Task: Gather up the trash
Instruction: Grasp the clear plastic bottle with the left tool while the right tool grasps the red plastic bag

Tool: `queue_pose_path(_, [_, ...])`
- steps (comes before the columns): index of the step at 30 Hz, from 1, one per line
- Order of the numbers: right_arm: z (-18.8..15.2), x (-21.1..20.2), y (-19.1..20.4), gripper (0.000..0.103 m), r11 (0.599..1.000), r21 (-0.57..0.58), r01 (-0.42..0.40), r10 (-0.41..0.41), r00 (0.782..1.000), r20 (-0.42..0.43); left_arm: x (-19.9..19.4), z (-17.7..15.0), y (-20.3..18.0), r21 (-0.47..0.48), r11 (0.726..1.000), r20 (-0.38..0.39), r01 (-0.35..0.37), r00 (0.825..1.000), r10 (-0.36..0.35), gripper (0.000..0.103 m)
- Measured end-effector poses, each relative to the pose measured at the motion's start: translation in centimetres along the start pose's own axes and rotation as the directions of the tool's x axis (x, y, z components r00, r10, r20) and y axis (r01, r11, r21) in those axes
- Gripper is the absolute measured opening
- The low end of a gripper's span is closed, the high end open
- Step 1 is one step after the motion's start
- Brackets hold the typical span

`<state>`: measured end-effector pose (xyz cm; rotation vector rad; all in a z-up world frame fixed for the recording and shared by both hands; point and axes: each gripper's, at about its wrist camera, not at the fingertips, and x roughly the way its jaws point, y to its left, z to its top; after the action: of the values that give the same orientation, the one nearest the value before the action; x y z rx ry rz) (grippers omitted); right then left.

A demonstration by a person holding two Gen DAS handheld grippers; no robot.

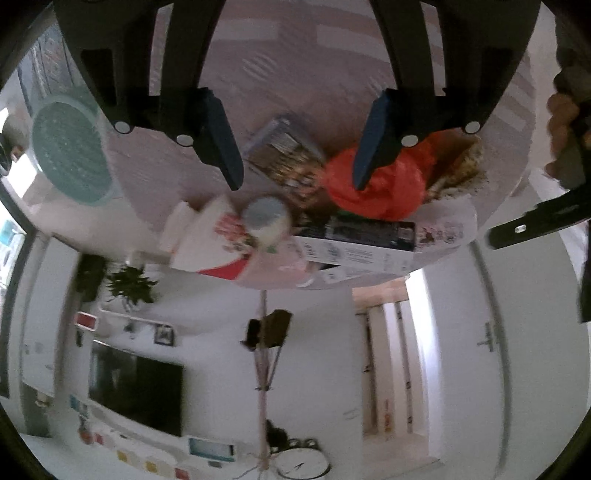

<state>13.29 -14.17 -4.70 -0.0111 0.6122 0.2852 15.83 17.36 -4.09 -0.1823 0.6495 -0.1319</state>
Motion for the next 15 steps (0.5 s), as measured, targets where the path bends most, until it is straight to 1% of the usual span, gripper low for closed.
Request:
queue_pose_path(2, [0.6, 1.4, 0.8, 0.058, 0.999, 0.003, -0.035, 0.035, 0.999, -0.017, 1.9, 1.0, 0.9, 0.008, 0.998, -0.045, 0.055, 0.997, -0.054, 0.095])
queue_pose_path(3, [0.7, 2.3, 1.2, 0.058, 0.999, 0.004, -0.048, 0.048, 0.998, -0.038, 2.5, 1.2, 0.9, 0.011, 0.998, -0.06, 0.062, 0.996, -0.061, 0.095])
queue_pose_path(5, [0.8, 3.8, 1.9, 0.058, 0.997, 0.011, -0.078, 0.079, 0.994, -0.077, 4.4, 1.7, 1.0, 0.041, 0.996, -0.114, 0.081, 0.991, -0.076, 0.095])
queue_pose_path(8, [0.7, 5.8, 2.0, 0.059, 0.993, 0.05, -0.106, 0.111, 0.987, -0.113, 6.2, 1.9, 0.9, 0.059, 0.993, -0.146, 0.105, 0.985, -0.096, 0.095])
queue_pose_path(10, [0.7, 6.7, 1.9, 0.062, 0.99, 0.067, -0.122, 0.129, 0.984, -0.122, 7.3, 1.9, 1.1, 0.037, 0.992, -0.167, 0.118, 0.98, -0.111, 0.095])
queue_pose_path(13, [0.7, 7.9, 2.1, 0.062, 0.988, 0.071, -0.137, 0.147, 0.977, -0.157, 8.4, 1.9, 1.3, 0.003, 0.989, -0.203, 0.149, 0.968, -0.145, 0.094])
queue_pose_path(14, [0.6, 8.4, 2.2, 0.061, 0.987, 0.075, -0.142, 0.153, 0.973, -0.172, 8.7, 1.8, 1.2, 0.001, 0.986, -0.213, 0.165, 0.964, -0.161, 0.09])
queue_pose_path(15, [0.4, 9.0, 2.5, 0.058, 0.987, 0.073, -0.146, 0.158, 0.968, -0.193, 8.9, 1.8, 1.0, 0.001, 0.985, -0.222, 0.174, 0.96, -0.17, 0.088])
